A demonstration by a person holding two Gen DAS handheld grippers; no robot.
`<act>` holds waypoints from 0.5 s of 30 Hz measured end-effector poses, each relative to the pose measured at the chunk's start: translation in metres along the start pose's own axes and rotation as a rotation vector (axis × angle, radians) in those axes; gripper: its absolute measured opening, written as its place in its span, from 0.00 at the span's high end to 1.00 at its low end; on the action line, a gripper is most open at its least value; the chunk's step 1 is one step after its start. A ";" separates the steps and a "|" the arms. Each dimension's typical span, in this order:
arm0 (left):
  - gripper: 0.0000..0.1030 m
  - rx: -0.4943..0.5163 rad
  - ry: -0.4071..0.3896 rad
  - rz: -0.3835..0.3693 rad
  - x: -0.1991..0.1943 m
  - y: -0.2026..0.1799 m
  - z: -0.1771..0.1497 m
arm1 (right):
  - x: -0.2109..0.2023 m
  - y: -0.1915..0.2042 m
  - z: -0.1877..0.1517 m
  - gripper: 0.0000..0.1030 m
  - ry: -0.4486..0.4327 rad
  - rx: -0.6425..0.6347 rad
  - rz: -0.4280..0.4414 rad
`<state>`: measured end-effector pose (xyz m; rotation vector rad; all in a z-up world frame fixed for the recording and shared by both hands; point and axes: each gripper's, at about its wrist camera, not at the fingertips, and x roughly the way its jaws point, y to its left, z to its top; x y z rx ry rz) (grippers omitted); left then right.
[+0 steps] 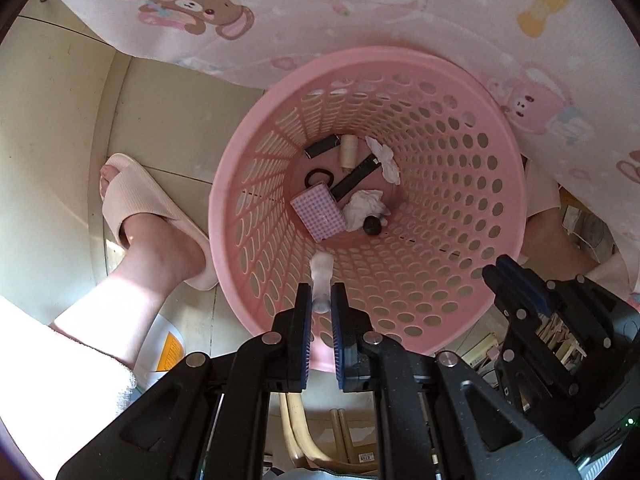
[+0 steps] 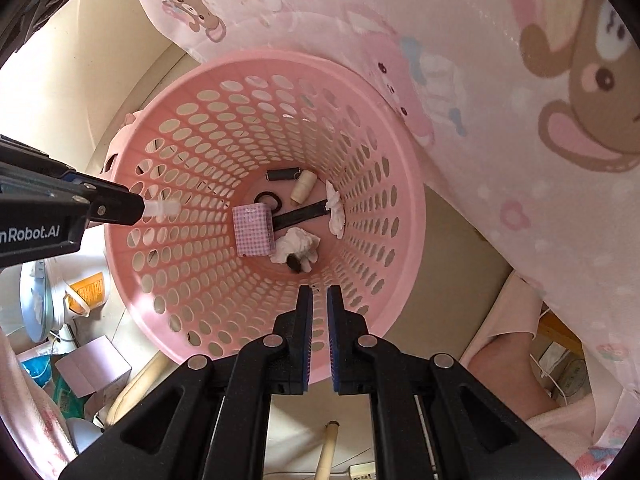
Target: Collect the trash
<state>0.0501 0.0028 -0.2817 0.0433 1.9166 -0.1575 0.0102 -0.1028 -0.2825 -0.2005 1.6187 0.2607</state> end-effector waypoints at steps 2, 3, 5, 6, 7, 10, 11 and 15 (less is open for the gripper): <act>0.76 -0.008 -0.029 0.015 -0.007 0.000 -0.002 | -0.008 0.000 0.001 0.90 -0.018 0.009 -0.010; 0.72 -0.007 -0.048 0.014 -0.012 0.000 -0.002 | -0.013 0.001 0.001 0.89 -0.033 0.012 -0.012; 0.70 0.001 -0.085 0.007 -0.024 0.000 -0.003 | -0.026 0.002 0.001 0.87 -0.072 0.023 -0.005; 0.69 0.002 -0.107 0.004 -0.031 -0.001 -0.004 | -0.033 0.001 0.001 0.87 -0.087 0.029 -0.003; 0.69 0.004 -0.129 0.001 -0.038 -0.001 -0.006 | -0.041 0.000 0.000 0.87 -0.103 0.039 -0.001; 0.68 0.016 -0.201 0.007 -0.060 -0.002 -0.012 | -0.066 -0.001 -0.002 0.87 -0.161 0.056 -0.007; 0.68 0.021 -0.229 0.012 -0.068 -0.003 -0.014 | -0.076 0.000 -0.004 0.87 -0.184 0.055 -0.011; 0.63 0.041 -0.337 0.013 -0.100 -0.006 -0.026 | -0.118 0.001 -0.011 0.87 -0.297 0.052 -0.029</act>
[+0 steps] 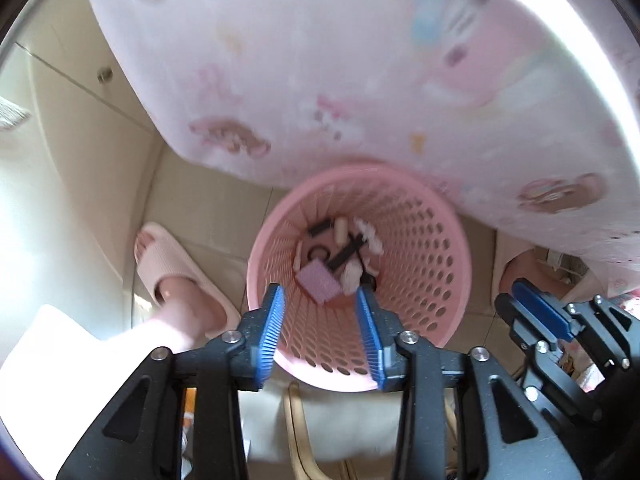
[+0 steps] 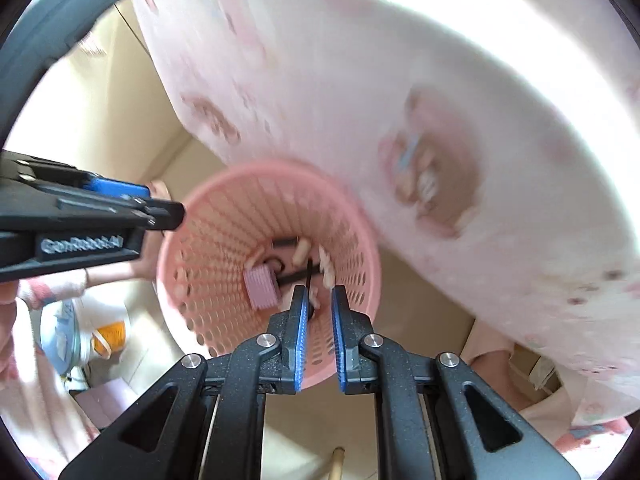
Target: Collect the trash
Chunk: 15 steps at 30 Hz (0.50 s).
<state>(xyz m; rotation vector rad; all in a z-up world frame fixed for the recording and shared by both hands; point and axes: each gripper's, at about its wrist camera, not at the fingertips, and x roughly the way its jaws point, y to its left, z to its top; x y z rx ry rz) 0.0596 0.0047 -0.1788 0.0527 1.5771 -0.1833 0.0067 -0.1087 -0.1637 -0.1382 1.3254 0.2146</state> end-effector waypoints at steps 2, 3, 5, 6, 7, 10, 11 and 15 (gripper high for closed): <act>0.62 0.005 -0.065 0.017 -0.018 -0.002 0.000 | -0.021 -0.003 0.001 0.87 -0.056 0.020 0.000; 0.61 0.006 -0.097 0.021 -0.027 -0.003 0.001 | -0.028 -0.005 0.001 0.87 -0.072 0.028 0.000; 0.59 0.002 -0.156 0.016 -0.045 -0.002 0.002 | -0.044 -0.009 0.002 0.87 -0.110 0.048 -0.006; 0.58 0.001 -0.185 0.013 -0.053 -0.002 0.002 | -0.053 -0.013 0.002 0.87 -0.135 0.060 -0.010; 0.58 0.004 -0.214 0.015 -0.061 -0.002 0.002 | -0.061 -0.015 0.001 0.87 -0.156 0.069 -0.019; 0.48 0.050 -0.297 0.054 -0.083 -0.008 0.001 | -0.082 -0.025 -0.002 0.87 -0.229 0.091 -0.058; 0.40 0.060 -0.325 0.076 -0.090 -0.012 0.000 | -0.090 -0.028 -0.002 0.87 -0.252 0.100 -0.067; 0.34 0.086 -0.426 0.065 -0.115 -0.016 -0.005 | -0.112 -0.040 -0.005 0.87 -0.315 0.133 -0.073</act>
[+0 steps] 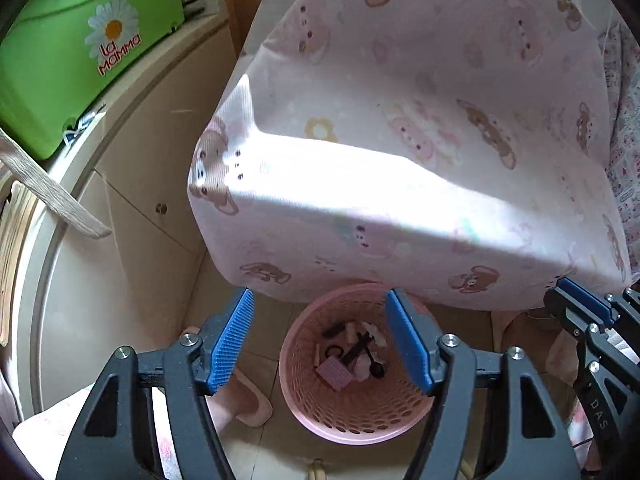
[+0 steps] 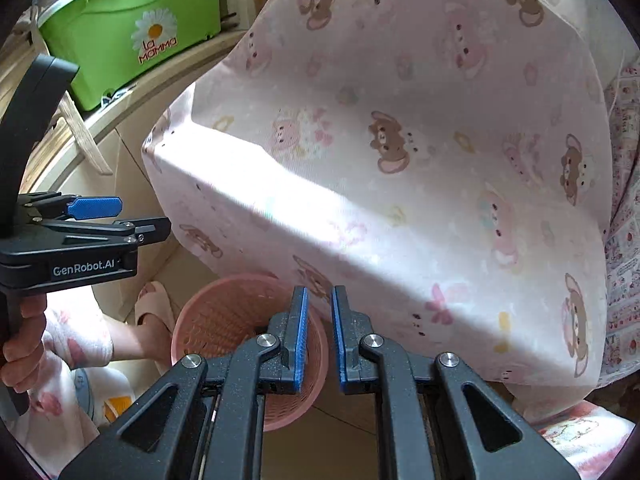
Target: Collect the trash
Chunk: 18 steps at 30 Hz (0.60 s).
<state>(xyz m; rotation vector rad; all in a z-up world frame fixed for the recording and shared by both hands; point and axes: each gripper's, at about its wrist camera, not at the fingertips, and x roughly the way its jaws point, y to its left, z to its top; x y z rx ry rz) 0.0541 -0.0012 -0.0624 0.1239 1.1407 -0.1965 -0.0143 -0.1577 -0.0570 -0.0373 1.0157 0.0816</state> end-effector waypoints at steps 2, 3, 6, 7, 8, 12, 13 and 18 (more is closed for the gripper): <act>0.29 0.005 -0.051 0.000 -0.013 -0.001 0.004 | -0.005 -0.007 0.004 0.87 -0.022 0.013 0.003; 0.25 0.007 -0.076 0.002 -0.019 -0.001 0.006 | -0.009 -0.010 0.006 0.87 -0.037 0.015 0.003; 0.18 0.005 -0.148 0.012 -0.037 -0.003 0.009 | -0.019 -0.011 0.010 0.87 -0.079 -0.001 -0.003; 0.18 0.003 -0.169 0.011 -0.041 -0.002 0.011 | -0.023 -0.012 0.011 0.87 -0.100 -0.002 -0.012; 0.15 0.000 -0.187 0.010 -0.046 -0.002 0.012 | -0.025 -0.011 0.010 0.87 -0.115 -0.003 -0.014; 0.09 -0.017 -0.247 0.014 -0.057 -0.002 0.013 | -0.030 -0.014 0.012 0.87 -0.145 0.017 -0.007; 0.09 -0.011 -0.264 0.014 -0.061 -0.007 0.009 | -0.032 -0.016 0.013 0.86 -0.150 0.024 -0.007; 0.01 0.014 -0.356 -0.004 -0.078 -0.015 0.006 | -0.040 -0.020 0.011 0.36 -0.221 0.052 -0.084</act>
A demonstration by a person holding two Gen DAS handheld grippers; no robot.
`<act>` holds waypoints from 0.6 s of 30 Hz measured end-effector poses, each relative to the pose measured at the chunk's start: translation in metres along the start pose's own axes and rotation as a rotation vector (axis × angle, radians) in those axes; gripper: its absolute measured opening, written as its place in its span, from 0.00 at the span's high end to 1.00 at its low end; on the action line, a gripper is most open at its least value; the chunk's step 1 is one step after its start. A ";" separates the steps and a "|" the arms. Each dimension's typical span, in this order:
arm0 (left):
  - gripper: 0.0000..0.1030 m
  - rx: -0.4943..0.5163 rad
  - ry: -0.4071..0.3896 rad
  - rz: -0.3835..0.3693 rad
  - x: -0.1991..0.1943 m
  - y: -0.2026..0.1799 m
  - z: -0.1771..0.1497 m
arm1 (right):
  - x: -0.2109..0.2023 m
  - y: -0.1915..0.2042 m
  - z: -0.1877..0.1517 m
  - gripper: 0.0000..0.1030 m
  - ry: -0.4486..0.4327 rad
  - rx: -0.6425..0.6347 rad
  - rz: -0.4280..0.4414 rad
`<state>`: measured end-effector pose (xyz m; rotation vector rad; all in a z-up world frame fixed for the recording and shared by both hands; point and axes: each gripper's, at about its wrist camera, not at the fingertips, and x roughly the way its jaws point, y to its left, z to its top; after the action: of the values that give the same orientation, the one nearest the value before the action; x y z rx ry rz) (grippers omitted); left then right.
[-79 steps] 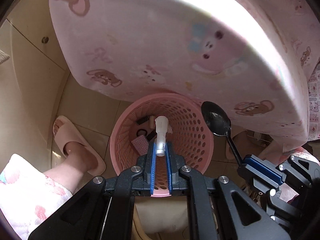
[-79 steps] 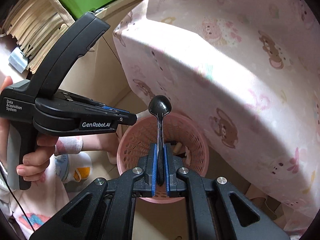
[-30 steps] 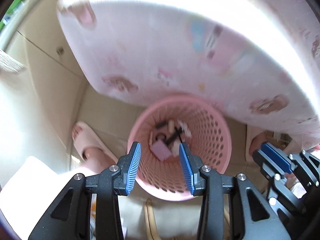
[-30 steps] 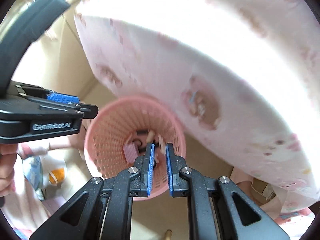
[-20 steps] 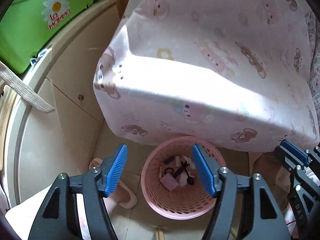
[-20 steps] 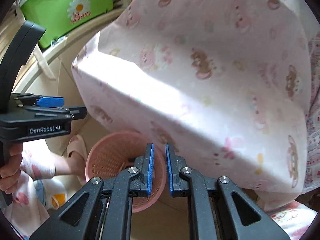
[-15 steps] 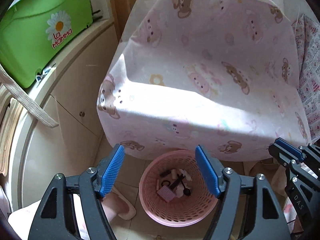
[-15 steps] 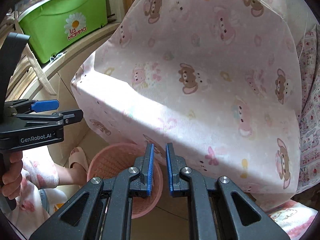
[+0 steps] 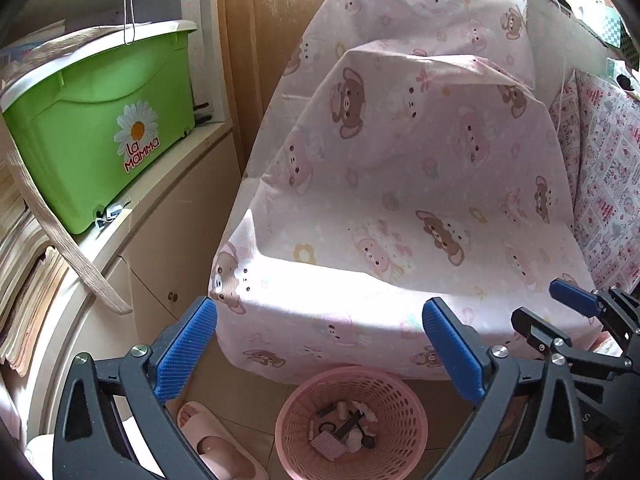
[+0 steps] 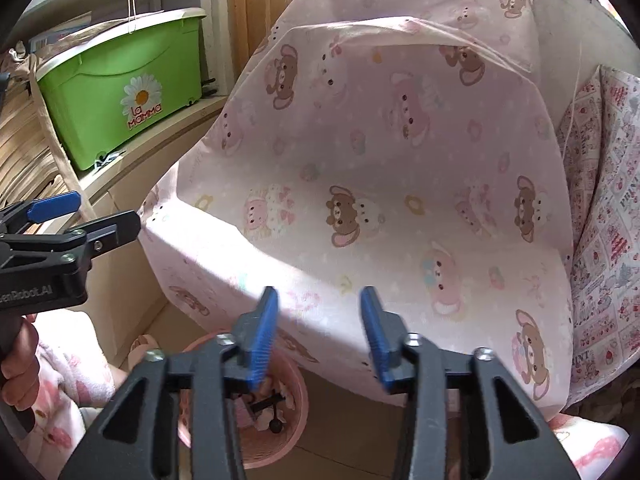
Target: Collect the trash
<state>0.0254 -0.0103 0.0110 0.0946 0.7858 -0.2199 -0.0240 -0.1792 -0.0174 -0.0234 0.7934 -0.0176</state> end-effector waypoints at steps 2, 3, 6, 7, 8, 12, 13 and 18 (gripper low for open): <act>0.01 0.002 -0.010 -0.002 -0.002 -0.001 0.000 | -0.001 -0.003 0.002 0.36 -0.009 0.012 -0.007; 0.01 -0.001 -0.013 0.001 -0.002 0.000 0.000 | -0.002 -0.004 0.003 0.33 -0.010 0.019 -0.008; 0.01 -0.010 -0.022 0.017 -0.002 0.001 0.000 | -0.004 -0.010 0.004 0.23 -0.035 0.047 -0.033; 0.01 -0.010 -0.021 0.019 -0.001 0.001 0.001 | -0.005 -0.011 0.005 0.23 -0.044 0.051 -0.038; 0.01 -0.007 -0.012 0.018 0.001 0.002 0.001 | -0.007 -0.012 0.006 0.22 -0.052 0.051 -0.038; 0.01 -0.012 -0.001 0.024 0.005 0.001 -0.001 | -0.008 -0.013 0.008 0.22 -0.063 0.052 -0.038; 0.01 -0.009 -0.002 0.026 0.006 0.001 -0.001 | -0.009 -0.013 0.008 0.21 -0.065 0.051 -0.037; 0.01 -0.014 -0.021 0.030 0.003 0.000 0.001 | -0.010 -0.011 0.008 0.21 -0.072 0.037 -0.048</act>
<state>0.0283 -0.0111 0.0100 0.0904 0.7645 -0.1865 -0.0256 -0.1900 -0.0047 -0.0081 0.7206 -0.0764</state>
